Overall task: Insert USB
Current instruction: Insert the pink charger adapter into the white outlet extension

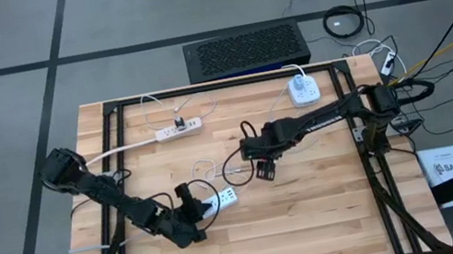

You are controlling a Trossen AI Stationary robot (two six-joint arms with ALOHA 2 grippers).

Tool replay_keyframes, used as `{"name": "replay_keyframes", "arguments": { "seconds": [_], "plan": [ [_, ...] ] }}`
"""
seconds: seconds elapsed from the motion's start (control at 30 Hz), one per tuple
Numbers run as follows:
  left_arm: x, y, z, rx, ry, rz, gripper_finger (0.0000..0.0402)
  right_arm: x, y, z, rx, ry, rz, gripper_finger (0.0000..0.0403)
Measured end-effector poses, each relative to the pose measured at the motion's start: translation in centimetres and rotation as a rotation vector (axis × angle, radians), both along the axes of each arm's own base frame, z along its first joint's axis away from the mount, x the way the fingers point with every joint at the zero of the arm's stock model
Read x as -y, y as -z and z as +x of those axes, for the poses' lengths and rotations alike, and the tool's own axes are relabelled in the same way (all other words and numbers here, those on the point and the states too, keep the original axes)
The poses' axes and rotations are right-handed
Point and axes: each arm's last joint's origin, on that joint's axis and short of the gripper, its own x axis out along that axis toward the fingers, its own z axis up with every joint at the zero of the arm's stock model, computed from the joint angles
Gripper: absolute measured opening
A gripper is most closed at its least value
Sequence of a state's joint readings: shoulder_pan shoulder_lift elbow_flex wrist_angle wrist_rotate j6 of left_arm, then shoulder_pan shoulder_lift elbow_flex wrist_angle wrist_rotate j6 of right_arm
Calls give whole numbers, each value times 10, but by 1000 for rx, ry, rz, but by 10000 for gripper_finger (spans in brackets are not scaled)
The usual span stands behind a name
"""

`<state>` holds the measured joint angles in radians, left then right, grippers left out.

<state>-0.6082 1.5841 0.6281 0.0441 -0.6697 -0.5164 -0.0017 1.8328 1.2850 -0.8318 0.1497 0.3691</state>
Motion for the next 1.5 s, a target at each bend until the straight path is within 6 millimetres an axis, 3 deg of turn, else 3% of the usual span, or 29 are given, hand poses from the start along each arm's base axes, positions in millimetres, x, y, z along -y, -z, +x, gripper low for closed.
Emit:
{"name": "replay_keyframes", "arguments": {
  "seconds": [0.43, 0.6, 0.83, 0.97, 1.17, 1.5],
  "plan": [
    [0, 0, 0, -1, 0, -1, 1, 7, 1, 0, -3, 13, 7, 254],
    [1, 3, 1, -8, 8, 4, 1, 6, 15, 4, -42, -11, 22, 254],
    [7, 23, 13, 9, 31, -17, 1, 5, 32, 9, -69, -15, 46, 252],
    [12, 29, 21, 57, 77, -30, 1, 5, 32, 12, -49, -30, 41, 221],
    [11, 29, 23, 55, 107, -40, 1, 5, 31, 12, -53, -90, 30, 113],
    [12, 30, 22, 53, 111, -43, 1, 3, 26, 8, -73, -169, 22, 113]
  ]
}}
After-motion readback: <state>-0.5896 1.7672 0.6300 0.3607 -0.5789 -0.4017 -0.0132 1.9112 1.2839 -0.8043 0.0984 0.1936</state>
